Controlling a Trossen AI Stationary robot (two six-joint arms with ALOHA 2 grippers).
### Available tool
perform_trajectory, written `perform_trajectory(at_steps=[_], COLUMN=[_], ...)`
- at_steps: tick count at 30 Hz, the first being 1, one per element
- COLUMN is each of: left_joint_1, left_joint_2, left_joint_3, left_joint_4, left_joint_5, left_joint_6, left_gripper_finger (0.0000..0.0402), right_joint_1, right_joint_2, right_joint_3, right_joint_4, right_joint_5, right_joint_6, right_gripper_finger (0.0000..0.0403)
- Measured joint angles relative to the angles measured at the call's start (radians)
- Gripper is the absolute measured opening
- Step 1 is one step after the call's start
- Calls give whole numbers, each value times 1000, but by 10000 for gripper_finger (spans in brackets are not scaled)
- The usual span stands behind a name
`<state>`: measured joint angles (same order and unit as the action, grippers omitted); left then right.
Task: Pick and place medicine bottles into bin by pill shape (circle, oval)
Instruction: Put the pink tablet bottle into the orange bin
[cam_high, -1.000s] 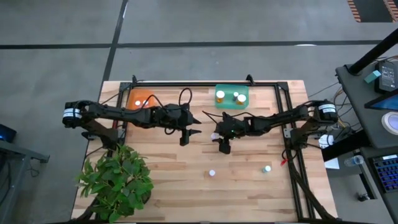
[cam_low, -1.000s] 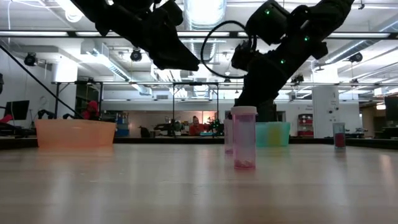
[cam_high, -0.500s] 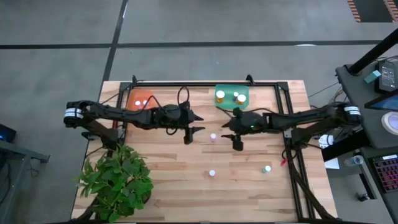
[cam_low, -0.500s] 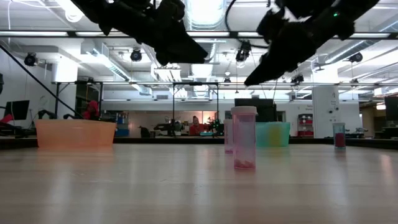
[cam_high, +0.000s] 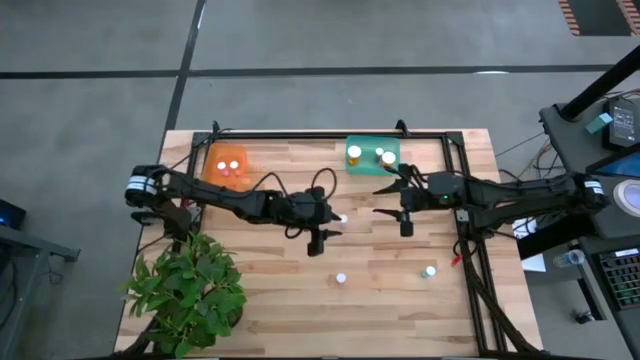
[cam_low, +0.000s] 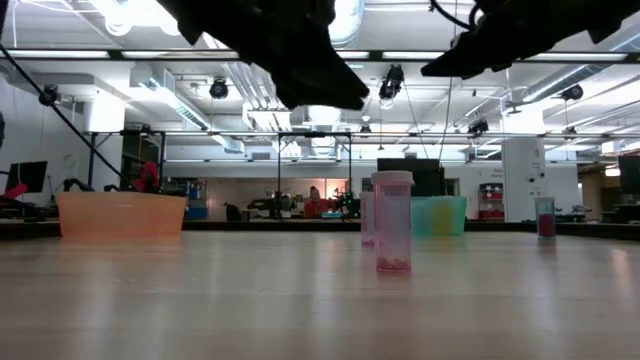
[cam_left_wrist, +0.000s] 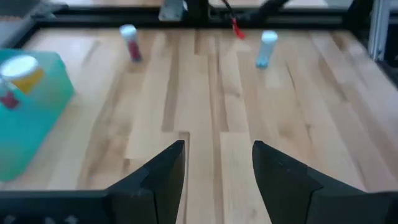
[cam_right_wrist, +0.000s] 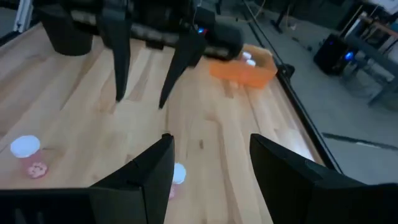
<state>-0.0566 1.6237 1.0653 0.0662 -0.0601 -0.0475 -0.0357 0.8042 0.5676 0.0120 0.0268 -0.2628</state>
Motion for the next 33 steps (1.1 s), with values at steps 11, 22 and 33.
perform_trajectory(at_steps=[11,22,33], left_joint_1=[9,11,29], left_joint_2=[184,182,216], left_joint_3=[92,116,106], left_joint_4=[-7,-29,-20], left_joint_5=[2,-80,-134], left_joint_6=[7,106,105], left_gripper_finger=[185,288,289], right_joint_1=[0,-2,-2], right_joint_2=[-103,-103,-101], right_joint_3=[-47,-49,-49], right_joint_4=[15,15,8], right_joint_5=[1,2,18], right_joint_6=[0,-23,-27], right_gripper_finger=[199,199,199])
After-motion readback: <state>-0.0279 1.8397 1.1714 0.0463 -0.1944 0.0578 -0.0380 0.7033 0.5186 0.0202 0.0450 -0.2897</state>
